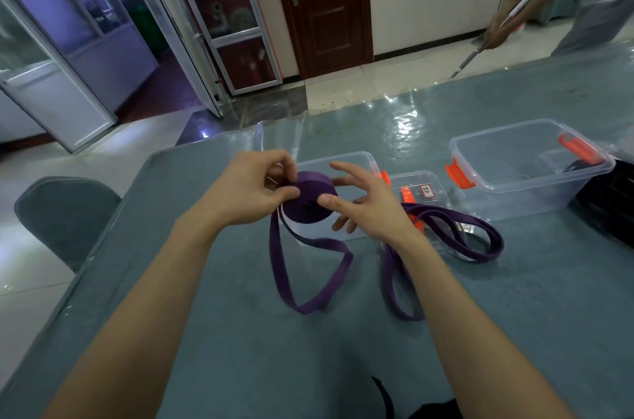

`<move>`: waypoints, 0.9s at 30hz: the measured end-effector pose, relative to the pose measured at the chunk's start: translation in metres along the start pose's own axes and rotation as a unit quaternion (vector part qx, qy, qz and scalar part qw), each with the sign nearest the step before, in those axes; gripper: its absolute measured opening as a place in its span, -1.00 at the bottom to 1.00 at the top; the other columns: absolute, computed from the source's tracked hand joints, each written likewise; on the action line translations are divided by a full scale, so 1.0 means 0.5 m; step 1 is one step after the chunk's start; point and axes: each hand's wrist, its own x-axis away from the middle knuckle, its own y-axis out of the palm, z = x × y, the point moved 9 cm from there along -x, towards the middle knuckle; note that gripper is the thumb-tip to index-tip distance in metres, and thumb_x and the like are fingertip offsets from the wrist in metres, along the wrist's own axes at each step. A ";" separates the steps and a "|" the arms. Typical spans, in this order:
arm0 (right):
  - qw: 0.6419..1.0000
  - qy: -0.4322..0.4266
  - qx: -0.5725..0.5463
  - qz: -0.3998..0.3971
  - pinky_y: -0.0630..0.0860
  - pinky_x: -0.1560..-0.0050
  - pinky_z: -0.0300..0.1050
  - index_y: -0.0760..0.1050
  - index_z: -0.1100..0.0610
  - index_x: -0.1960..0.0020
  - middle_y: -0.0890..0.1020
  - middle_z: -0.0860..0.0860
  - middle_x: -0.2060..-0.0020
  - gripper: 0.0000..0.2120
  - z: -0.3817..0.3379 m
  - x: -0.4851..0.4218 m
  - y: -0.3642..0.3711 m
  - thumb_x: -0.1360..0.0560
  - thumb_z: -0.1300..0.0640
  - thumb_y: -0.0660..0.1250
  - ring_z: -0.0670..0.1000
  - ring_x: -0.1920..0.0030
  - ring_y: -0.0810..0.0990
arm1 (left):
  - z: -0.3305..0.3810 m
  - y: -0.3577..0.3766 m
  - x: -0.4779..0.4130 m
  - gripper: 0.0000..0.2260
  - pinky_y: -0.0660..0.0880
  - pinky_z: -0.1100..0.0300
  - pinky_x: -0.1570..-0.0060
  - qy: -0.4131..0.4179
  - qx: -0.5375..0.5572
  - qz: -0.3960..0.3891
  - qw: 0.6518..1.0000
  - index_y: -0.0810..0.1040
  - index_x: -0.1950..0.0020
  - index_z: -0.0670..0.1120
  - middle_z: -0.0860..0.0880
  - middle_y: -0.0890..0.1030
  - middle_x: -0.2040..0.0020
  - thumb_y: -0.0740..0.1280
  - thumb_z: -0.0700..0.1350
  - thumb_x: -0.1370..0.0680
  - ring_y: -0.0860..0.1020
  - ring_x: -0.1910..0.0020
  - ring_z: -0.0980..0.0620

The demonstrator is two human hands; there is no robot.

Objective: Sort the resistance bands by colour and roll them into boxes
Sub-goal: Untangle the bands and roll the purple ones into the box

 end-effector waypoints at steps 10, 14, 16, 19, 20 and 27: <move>0.993 -0.049 -0.092 0.052 0.62 0.35 -0.07 0.68 0.13 -0.25 0.77 0.04 -0.03 -0.76 -0.048 0.003 -0.010 -0.59 0.16 0.53 0.21 0.35 0.74 | 0.011 -0.009 -0.012 -0.72 0.71 0.12 -0.01 0.028 0.152 0.038 0.987 0.51 0.07 -0.10 -0.12 0.75 0.08 0.63 -0.23 -0.51 0.75 0.10 -0.01; 0.965 -0.033 -0.241 0.101 0.62 0.33 -0.14 0.64 0.25 -0.27 0.78 0.15 0.03 -0.75 -0.041 0.006 -0.034 -0.63 0.19 0.46 0.09 0.36 0.72 | -0.029 0.034 0.012 -0.73 0.67 0.18 0.00 -0.010 0.299 0.084 0.950 0.51 0.02 -0.11 -0.06 0.76 0.10 0.60 -0.24 -0.49 0.76 0.08 -0.01; 0.949 -0.026 -0.297 0.103 0.62 0.31 -0.16 0.63 0.24 -0.26 0.77 0.16 0.05 -0.78 -0.034 0.007 -0.026 -0.65 0.17 0.43 0.05 0.35 0.72 | -0.038 0.049 0.015 -0.74 0.69 0.10 -0.06 -0.022 0.323 0.102 0.941 0.52 -0.03 -0.11 -0.10 0.79 0.04 0.59 -0.23 -0.53 0.78 0.01 -0.08; 0.925 -0.004 -0.366 0.102 0.63 0.29 -0.18 0.64 0.22 -0.22 0.76 0.19 0.04 -0.75 -0.021 0.007 0.001 -0.62 0.11 0.44 0.03 0.34 0.72 | -0.034 0.048 0.010 -0.76 0.69 0.10 -0.07 -0.021 0.347 0.118 0.930 0.54 -0.07 -0.10 -0.15 0.80 0.01 0.58 -0.19 -0.56 0.79 -0.01 -0.11; 0.916 0.003 -0.388 0.098 0.63 0.28 -0.18 0.64 0.22 -0.23 0.76 0.20 0.02 -0.71 -0.016 0.007 0.013 -0.59 0.07 0.46 0.03 0.33 0.73 | -0.032 0.042 0.008 -0.76 0.69 0.10 -0.08 -0.021 0.348 0.123 0.929 0.55 -0.06 -0.10 -0.16 0.80 0.02 0.59 -0.18 -0.55 0.79 0.00 -0.10; 0.977 0.018 -0.210 0.023 0.69 0.26 -0.09 0.58 0.11 -0.34 0.74 0.08 -0.19 -0.66 0.002 0.001 0.028 -0.64 -0.02 0.46 0.17 0.18 0.80 | -0.035 -0.016 0.006 -0.77 0.71 0.14 0.02 -0.020 0.241 0.072 0.968 0.57 -0.04 -0.17 -0.14 0.80 0.12 0.60 -0.21 -0.54 0.79 0.08 -0.10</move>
